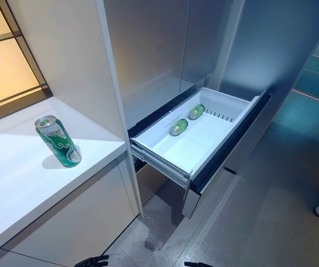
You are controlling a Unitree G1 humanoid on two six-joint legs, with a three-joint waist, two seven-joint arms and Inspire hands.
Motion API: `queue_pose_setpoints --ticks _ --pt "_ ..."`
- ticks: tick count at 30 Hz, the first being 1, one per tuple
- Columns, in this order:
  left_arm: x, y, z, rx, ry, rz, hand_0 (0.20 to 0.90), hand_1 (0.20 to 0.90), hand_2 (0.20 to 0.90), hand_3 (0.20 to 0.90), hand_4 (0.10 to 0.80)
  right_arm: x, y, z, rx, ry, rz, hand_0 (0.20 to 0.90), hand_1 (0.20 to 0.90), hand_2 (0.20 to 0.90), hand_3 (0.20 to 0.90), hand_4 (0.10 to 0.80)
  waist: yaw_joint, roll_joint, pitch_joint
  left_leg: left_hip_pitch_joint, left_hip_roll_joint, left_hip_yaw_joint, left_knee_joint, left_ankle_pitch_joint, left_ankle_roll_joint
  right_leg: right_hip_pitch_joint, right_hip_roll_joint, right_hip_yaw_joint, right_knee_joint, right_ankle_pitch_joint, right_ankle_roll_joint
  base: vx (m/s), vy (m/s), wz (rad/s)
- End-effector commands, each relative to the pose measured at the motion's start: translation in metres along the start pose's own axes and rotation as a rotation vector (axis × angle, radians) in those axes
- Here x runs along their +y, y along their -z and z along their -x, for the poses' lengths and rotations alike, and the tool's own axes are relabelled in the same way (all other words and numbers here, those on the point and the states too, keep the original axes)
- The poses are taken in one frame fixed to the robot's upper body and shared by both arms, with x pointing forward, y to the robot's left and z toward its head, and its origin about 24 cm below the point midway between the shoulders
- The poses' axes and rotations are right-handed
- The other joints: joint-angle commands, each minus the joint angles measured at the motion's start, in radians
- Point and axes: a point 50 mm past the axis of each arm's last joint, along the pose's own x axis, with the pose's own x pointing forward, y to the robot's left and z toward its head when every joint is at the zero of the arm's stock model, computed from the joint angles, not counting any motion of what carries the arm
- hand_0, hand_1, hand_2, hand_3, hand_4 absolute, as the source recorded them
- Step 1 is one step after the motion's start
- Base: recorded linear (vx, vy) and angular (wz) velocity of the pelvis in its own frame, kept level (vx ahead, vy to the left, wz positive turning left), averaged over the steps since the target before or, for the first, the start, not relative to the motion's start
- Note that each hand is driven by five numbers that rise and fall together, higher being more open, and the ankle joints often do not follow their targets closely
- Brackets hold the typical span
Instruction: Put drinks into fridge and close the fridge
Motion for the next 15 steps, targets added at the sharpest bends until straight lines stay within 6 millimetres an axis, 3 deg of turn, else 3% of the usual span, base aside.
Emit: queue_pose_setpoints --ticks 1,15 --pt "0.0004 -0.0087 -0.0019 -0.017 0.014 -0.031 0.900 0.900 0.900 0.900 0.800 0.0048 0.0060 -0.0011 0.039 -0.056 0.006 0.900 0.900 0.900 0.900 0.800 0.013 -0.014 0.005 -0.019 -0.049 0.028 0.050 -0.097 0.010 -0.075 0.007 -0.018 0.089 -0.058 0.028 0.000 0.000 0.00" --pt "0.0043 -0.0113 -0.0016 -0.039 -0.038 -0.039 0.900 0.900 0.900 0.900 0.800 0.0046 0.0063 -0.0010 0.041 -0.059 0.010 0.900 0.900 0.900 0.900 0.800 0.012 -0.016 0.007 -0.017 -0.048 0.030 0.047 -0.098 0.010 -0.075 0.009 -0.017 0.089 -0.058 0.028 0.000 0.000 0.00"
